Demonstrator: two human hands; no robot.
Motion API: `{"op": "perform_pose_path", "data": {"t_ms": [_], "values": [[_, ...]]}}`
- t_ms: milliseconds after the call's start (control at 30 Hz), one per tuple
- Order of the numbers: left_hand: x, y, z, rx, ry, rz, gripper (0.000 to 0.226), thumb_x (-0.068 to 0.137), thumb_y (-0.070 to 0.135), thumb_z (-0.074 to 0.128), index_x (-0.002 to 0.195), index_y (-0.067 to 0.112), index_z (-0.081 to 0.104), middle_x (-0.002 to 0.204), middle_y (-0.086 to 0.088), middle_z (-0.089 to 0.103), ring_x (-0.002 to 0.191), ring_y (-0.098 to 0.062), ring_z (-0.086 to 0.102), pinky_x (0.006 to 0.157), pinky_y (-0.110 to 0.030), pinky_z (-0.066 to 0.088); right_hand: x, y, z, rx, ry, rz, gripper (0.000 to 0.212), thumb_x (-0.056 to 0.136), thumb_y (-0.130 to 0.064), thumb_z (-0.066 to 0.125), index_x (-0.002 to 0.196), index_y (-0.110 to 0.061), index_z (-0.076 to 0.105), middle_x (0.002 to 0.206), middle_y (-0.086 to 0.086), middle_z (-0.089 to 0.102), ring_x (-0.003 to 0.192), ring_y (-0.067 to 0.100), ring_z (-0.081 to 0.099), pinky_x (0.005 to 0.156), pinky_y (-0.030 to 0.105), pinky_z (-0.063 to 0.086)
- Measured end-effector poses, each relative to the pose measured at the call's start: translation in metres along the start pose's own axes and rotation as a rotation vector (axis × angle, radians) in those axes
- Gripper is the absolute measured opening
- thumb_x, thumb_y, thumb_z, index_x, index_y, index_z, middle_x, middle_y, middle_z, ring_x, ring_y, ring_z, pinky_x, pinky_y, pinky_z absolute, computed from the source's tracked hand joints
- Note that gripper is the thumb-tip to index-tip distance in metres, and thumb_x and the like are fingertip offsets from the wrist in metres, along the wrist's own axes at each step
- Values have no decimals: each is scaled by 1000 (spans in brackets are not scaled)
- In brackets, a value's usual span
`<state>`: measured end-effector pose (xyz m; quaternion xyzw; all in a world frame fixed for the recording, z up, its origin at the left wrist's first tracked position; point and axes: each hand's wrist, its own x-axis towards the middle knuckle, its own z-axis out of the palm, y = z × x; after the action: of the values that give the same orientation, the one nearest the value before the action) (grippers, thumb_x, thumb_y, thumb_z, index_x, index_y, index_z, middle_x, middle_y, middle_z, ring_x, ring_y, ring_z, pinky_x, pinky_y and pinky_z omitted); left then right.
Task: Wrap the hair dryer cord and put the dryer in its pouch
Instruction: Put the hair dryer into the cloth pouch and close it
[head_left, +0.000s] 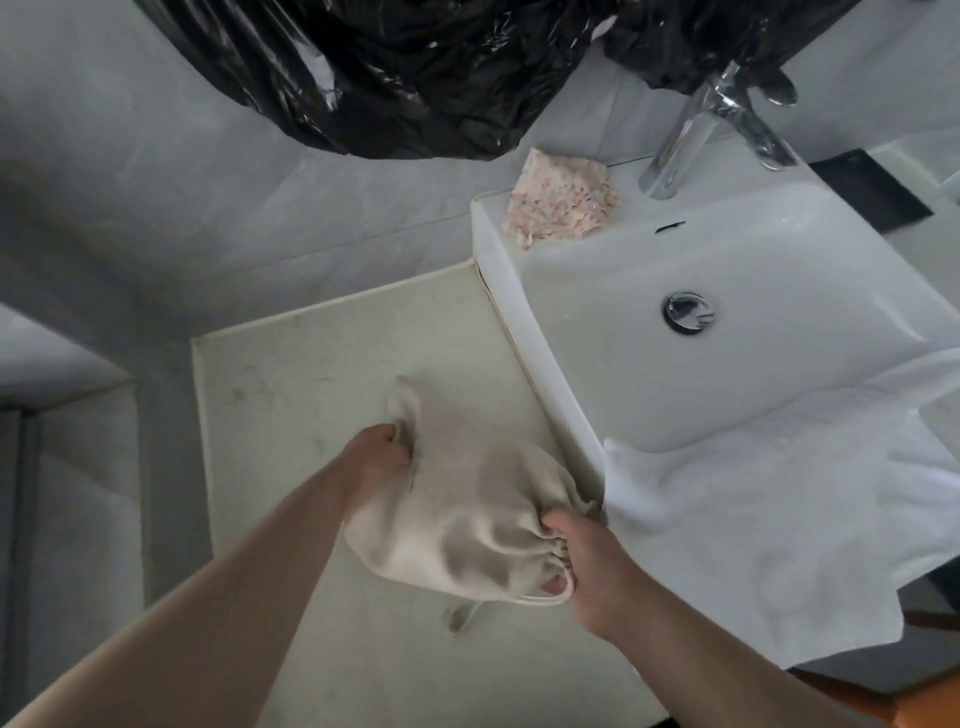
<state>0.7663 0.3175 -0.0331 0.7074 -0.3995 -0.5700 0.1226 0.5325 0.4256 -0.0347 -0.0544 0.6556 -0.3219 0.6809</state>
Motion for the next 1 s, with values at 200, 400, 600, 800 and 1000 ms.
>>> {"op": "perform_pose_path", "data": {"t_ms": [200, 400, 600, 800, 1000], "values": [[-59, -26, 20, -456, 61, -53, 31, 75, -2, 55, 104, 3, 66, 102, -26, 71, 90, -41, 70, 84, -53, 56, -19, -3, -27, 100, -106, 29, 34, 84, -7, 49, 112, 1, 66, 100, 22, 72, 91, 35, 69, 85, 46, 53], [-120, -31, 28, -652, 136, 21, 29, 86, -9, 48, 106, 3, 66, 99, -20, 74, 94, -37, 69, 82, -44, 55, -58, -1, -50, 43, -233, -38, 26, 83, -10, 61, 95, 12, 64, 79, 23, 67, 69, 32, 68, 58, 30, 51], [-188, -8, 55, -754, 100, 179, 29, 96, 26, 58, 118, 9, 65, 111, -14, 75, 102, -29, 72, 87, -43, 53, -103, -15, -86, -25, -312, -229, 41, 78, -18, 68, 115, -2, 66, 107, 24, 72, 101, 40, 69, 99, 58, 48], [-238, 28, 109, -800, 24, 186, 43, 95, 40, 55, 125, 11, 65, 118, -14, 73, 105, -29, 72, 89, -45, 52, -144, -29, -161, 54, -353, -342, 37, 84, -19, 63, 117, -2, 65, 112, 23, 71, 105, 37, 68, 96, 48, 50], [-278, 68, 176, -679, -73, 212, 47, 86, 33, 64, 123, 4, 67, 118, -22, 71, 107, -38, 69, 94, -48, 53, -177, -31, -240, 132, -305, -427, 43, 81, -23, 65, 119, -2, 64, 112, 23, 71, 103, 38, 69, 89, 47, 53]]}}
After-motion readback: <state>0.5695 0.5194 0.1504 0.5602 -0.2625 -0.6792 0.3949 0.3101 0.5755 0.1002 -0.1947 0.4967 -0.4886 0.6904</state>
